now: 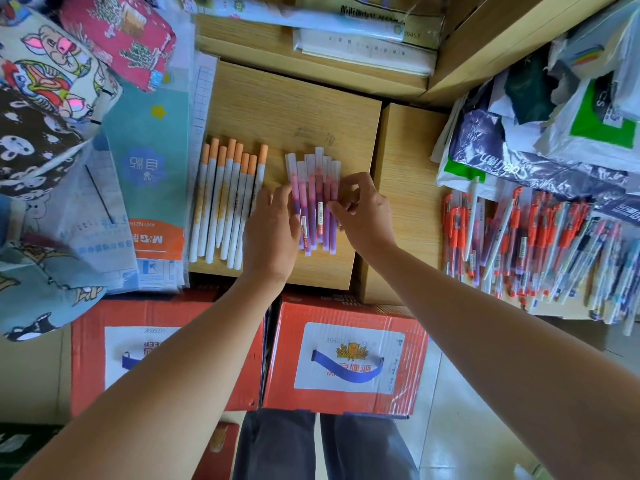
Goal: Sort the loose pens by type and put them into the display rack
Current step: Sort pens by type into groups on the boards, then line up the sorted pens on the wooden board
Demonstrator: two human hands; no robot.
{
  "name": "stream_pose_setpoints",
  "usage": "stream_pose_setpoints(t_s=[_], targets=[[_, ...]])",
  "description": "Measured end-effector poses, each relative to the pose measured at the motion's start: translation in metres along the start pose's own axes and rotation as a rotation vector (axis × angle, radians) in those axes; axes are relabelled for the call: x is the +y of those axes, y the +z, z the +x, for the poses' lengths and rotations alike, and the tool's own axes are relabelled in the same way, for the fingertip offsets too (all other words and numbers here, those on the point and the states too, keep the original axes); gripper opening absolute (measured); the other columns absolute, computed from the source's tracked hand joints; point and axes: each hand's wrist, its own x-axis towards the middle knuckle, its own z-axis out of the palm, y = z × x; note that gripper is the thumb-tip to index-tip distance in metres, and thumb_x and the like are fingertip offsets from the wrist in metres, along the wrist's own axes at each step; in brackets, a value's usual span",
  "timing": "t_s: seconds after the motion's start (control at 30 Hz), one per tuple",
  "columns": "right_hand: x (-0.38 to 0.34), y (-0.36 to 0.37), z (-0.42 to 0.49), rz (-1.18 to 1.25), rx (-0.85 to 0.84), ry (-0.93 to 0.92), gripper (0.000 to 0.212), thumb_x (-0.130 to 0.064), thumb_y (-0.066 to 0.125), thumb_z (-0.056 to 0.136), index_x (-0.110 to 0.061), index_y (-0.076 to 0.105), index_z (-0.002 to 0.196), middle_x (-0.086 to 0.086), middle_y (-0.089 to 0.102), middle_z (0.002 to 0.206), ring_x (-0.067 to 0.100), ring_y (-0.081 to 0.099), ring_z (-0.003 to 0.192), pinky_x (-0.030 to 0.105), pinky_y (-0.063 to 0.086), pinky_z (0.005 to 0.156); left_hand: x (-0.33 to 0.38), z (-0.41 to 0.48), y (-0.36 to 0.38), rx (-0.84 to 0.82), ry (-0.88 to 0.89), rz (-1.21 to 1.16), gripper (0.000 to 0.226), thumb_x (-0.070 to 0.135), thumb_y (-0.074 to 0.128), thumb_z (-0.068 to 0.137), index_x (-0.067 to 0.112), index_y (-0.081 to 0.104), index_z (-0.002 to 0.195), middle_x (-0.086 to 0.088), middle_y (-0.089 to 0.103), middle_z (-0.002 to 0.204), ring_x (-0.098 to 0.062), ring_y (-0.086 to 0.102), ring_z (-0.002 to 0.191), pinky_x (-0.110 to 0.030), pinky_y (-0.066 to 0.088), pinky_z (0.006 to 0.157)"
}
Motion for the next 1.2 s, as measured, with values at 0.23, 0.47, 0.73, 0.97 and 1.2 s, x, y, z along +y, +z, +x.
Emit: stream_pose_setpoints(t_s=[0.23, 0.47, 0.73, 0.97, 1.2], targets=[[-0.001, 0.003, -0.002, 0.005, 0.043, -0.011, 0.025, -0.018, 0.069, 0.083, -0.013, 0.056, 0.104, -0.003, 0.065, 0.078, 0.014, 0.063, 0.07, 0.039, 0.057, 0.067, -0.001, -0.001, -0.004, 0.0, 0.012, 0.019, 0.044, 0.012, 0.058, 0.092, 0.01, 0.046, 0.134, -0.013, 0.05, 0.122, -0.023, 0.061, 0.095, -0.027, 0.047, 0.076], [0.006, -0.024, -0.01, 0.056, -0.042, -0.011, 0.019, -0.019, 0.065, 0.087, -0.015, 0.059, 0.104, -0.011, 0.059, 0.074, 0.002, 0.057, 0.064, 0.018, 0.048, 0.058, 0.015, -0.004, -0.007, 0.063, 0.032, 0.028, 0.021, 0.014, 0.056, 0.091, 0.007, 0.056, 0.11, -0.012, 0.054, 0.109, -0.026, 0.063, 0.081, -0.035, 0.049, 0.06], [0.071, -0.111, -0.038, 0.04, 0.165, 0.153, 0.007, -0.025, 0.063, 0.086, -0.019, 0.065, 0.087, 0.003, 0.065, 0.067, 0.021, 0.062, 0.06, 0.04, 0.053, 0.062, 0.096, -0.015, 0.025, -0.215, 0.14, -0.066, 0.009, 0.024, 0.056, 0.091, 0.019, 0.062, 0.092, 0.004, 0.064, 0.083, -0.017, 0.061, 0.075, -0.036, 0.051, 0.07], [0.14, -0.158, -0.068, -0.317, 0.131, 0.279, 0.021, -0.017, 0.058, 0.087, -0.017, 0.064, 0.108, 0.006, 0.068, 0.074, 0.028, 0.063, 0.067, 0.028, 0.046, 0.055, 0.162, -0.036, 0.087, -0.579, 0.326, -0.07, 0.047, 0.022, 0.052, 0.094, 0.04, 0.042, 0.137, 0.003, 0.049, 0.098, -0.014, 0.053, 0.073, -0.032, 0.046, 0.07], [0.149, -0.159, -0.063, -0.509, 0.084, 0.23, 0.024, -0.03, 0.055, 0.095, -0.012, 0.057, 0.11, 0.006, 0.064, 0.08, 0.026, 0.059, 0.069, 0.025, 0.032, 0.052, 0.181, -0.035, 0.12, -0.528, 0.362, 0.19, 0.053, 0.026, 0.051, 0.094, 0.044, 0.035, 0.141, 0.0, 0.048, 0.102, -0.022, 0.058, 0.092, -0.032, 0.045, 0.065]])
